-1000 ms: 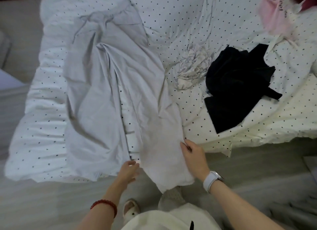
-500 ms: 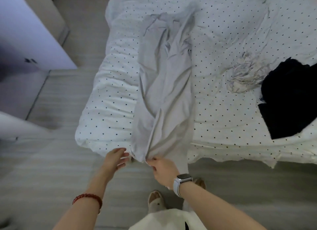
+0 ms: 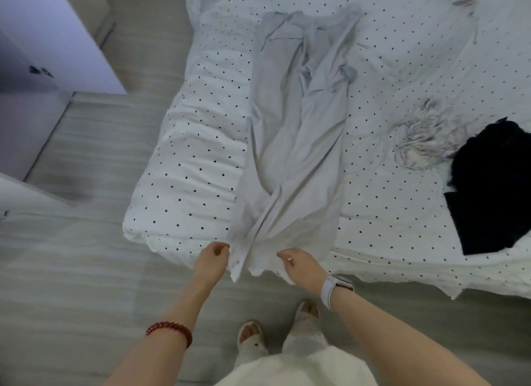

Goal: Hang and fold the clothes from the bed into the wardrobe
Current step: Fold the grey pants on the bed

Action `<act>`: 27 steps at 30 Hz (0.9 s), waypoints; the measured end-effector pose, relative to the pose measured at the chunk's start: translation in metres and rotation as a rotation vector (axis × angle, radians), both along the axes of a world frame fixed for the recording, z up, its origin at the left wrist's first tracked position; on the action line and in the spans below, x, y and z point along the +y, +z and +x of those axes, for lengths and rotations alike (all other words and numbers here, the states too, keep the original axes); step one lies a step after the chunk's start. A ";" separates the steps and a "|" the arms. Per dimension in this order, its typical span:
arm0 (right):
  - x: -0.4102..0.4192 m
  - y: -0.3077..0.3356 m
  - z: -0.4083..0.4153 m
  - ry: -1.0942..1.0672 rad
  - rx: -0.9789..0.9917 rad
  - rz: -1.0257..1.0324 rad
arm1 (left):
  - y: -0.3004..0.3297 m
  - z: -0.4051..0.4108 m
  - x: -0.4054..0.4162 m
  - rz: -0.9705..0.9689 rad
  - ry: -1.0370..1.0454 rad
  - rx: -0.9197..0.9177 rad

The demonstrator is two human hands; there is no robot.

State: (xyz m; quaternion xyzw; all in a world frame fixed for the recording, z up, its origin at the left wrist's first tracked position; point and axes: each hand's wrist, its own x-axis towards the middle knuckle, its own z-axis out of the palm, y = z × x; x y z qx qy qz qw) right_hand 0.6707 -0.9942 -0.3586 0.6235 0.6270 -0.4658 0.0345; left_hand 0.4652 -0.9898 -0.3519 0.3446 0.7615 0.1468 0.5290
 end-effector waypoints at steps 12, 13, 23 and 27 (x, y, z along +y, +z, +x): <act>0.210 0.064 0.114 -0.533 0.191 0.257 | 0.057 0.117 0.187 0.346 -0.146 -0.004; 0.232 0.067 0.123 -0.559 0.205 0.272 | 0.061 0.128 0.208 0.374 -0.146 0.014; 0.458 0.080 0.199 -0.636 0.198 0.419 | 0.060 0.227 0.405 0.575 -0.324 0.198; 0.521 0.079 0.198 -0.629 0.243 0.389 | 0.043 0.248 0.453 0.550 -0.472 0.281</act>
